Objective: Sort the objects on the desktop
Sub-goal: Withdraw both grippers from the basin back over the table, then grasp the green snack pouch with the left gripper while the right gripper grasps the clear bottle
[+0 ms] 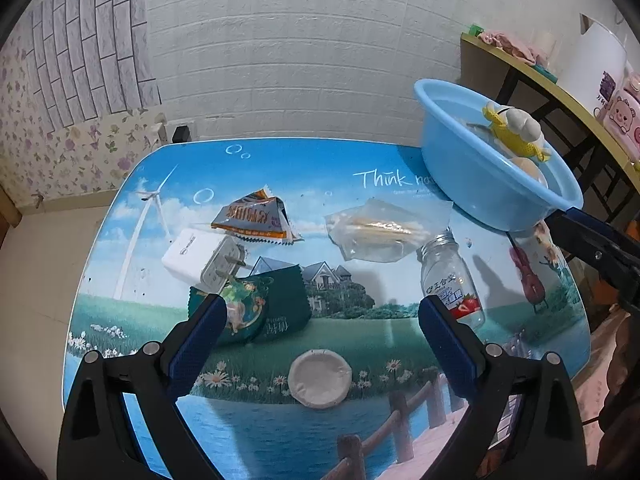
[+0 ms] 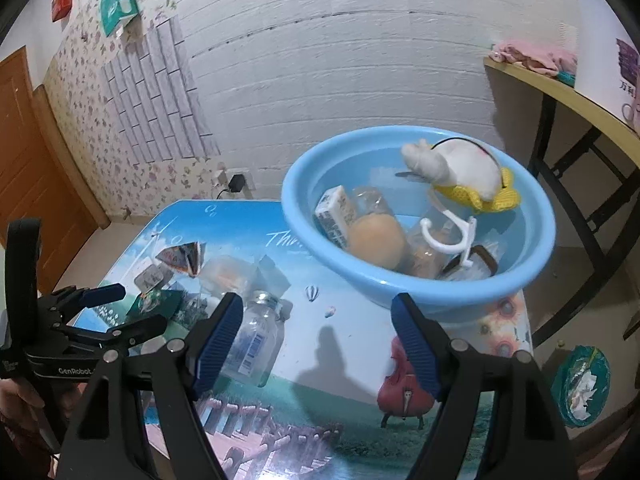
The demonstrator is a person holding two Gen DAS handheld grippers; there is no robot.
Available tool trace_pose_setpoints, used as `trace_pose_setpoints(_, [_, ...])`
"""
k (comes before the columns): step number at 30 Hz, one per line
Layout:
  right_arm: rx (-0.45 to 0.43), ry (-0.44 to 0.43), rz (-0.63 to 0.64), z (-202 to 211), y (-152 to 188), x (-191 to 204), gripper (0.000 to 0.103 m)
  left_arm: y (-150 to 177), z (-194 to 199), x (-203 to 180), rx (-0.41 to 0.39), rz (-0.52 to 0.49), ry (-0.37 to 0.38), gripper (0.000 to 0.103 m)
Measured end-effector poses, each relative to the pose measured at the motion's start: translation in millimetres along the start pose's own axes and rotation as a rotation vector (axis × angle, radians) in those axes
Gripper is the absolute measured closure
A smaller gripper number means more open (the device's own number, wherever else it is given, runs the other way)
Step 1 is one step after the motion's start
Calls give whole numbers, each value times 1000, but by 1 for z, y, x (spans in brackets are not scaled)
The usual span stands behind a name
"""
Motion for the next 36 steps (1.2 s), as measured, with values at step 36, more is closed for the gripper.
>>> trace_pose_setpoints(36, [130,-30,-17,-28,38,13,26,18,10,53,-40,84,-21,6])
Point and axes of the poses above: each gripper's, at about its wrist camera, not at the fingertips, and z roughly against the way its jaws point, x to its left, y to its underside, the point moved 7 cm from there along -z, roughly the way its jaws point, and after that the axes turned 11 degrees about -x, right-handed, at the moved point
